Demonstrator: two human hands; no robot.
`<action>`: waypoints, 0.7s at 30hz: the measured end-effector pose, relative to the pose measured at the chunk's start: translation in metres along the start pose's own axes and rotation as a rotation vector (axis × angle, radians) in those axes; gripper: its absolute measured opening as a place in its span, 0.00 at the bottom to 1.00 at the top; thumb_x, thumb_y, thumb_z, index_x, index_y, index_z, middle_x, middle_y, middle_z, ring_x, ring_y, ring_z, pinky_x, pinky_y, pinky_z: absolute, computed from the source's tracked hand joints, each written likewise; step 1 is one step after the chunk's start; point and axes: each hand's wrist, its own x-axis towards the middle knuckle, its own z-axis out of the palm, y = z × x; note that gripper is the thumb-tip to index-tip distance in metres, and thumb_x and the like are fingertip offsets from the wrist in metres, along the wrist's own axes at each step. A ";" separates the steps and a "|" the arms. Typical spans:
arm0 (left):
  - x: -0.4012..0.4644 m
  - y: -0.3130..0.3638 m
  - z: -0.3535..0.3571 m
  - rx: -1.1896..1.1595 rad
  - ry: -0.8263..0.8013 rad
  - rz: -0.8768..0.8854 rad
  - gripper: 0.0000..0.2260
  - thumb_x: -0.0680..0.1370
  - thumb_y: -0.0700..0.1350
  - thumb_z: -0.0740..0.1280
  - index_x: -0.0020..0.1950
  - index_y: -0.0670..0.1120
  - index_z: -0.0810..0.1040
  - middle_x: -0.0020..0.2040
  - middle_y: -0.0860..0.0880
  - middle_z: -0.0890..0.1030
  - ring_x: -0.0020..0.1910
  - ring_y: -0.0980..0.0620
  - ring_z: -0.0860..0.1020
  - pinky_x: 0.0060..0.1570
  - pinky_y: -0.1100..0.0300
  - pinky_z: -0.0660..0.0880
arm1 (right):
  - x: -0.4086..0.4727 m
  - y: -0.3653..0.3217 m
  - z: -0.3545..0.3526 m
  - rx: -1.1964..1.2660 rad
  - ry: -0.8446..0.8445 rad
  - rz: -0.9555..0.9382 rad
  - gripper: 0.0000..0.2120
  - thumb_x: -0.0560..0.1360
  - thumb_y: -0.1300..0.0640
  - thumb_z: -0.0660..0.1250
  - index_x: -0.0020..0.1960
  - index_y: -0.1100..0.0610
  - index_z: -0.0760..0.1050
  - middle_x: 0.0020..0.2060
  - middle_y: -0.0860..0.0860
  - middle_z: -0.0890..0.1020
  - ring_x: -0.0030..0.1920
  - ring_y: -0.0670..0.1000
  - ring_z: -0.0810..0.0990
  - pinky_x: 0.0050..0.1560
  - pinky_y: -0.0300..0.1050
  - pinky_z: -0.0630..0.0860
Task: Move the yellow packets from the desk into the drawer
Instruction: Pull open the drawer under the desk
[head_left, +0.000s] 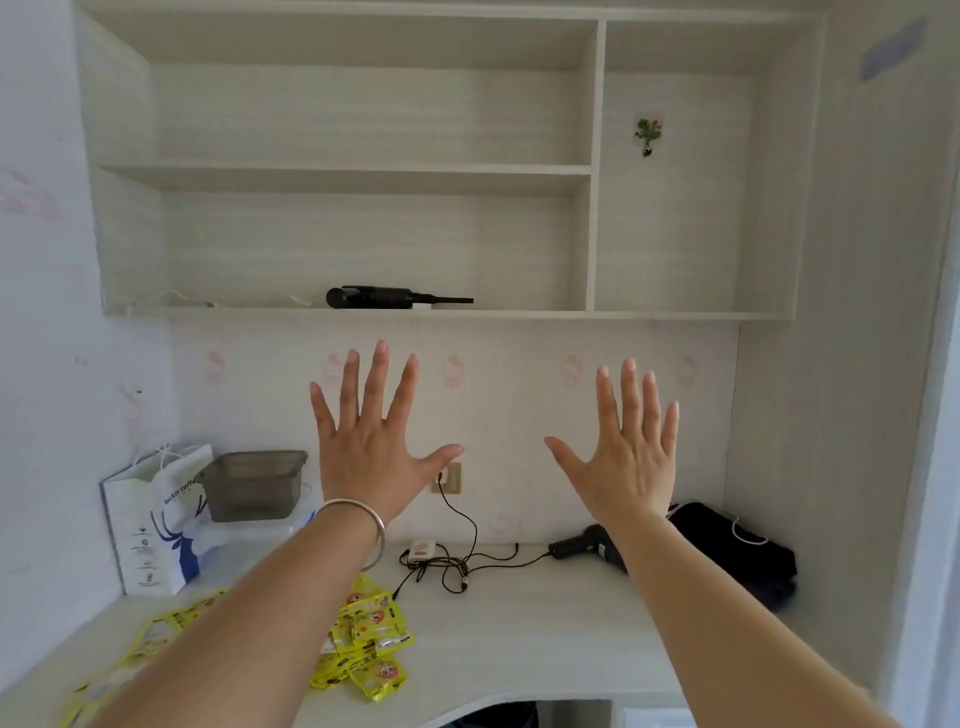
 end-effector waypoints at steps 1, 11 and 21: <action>-0.001 0.002 0.000 -0.004 -0.032 -0.018 0.45 0.66 0.76 0.49 0.75 0.54 0.41 0.79 0.49 0.50 0.77 0.46 0.46 0.70 0.40 0.38 | -0.001 -0.001 0.002 0.021 -0.017 0.009 0.42 0.70 0.28 0.47 0.76 0.49 0.39 0.77 0.50 0.45 0.77 0.55 0.48 0.73 0.52 0.34; -0.049 0.037 0.071 0.014 -0.141 -0.012 0.42 0.66 0.73 0.51 0.76 0.54 0.53 0.78 0.48 0.57 0.76 0.45 0.53 0.69 0.39 0.49 | -0.053 0.041 0.067 -0.030 -0.200 0.036 0.42 0.70 0.29 0.49 0.77 0.51 0.48 0.76 0.54 0.60 0.75 0.56 0.55 0.73 0.53 0.39; -0.133 0.134 0.154 -0.159 -0.489 0.097 0.39 0.68 0.69 0.61 0.75 0.52 0.60 0.76 0.46 0.62 0.74 0.43 0.58 0.69 0.39 0.62 | -0.143 0.123 0.113 -0.078 -0.492 0.117 0.43 0.72 0.32 0.58 0.78 0.50 0.44 0.78 0.50 0.51 0.78 0.54 0.47 0.75 0.54 0.39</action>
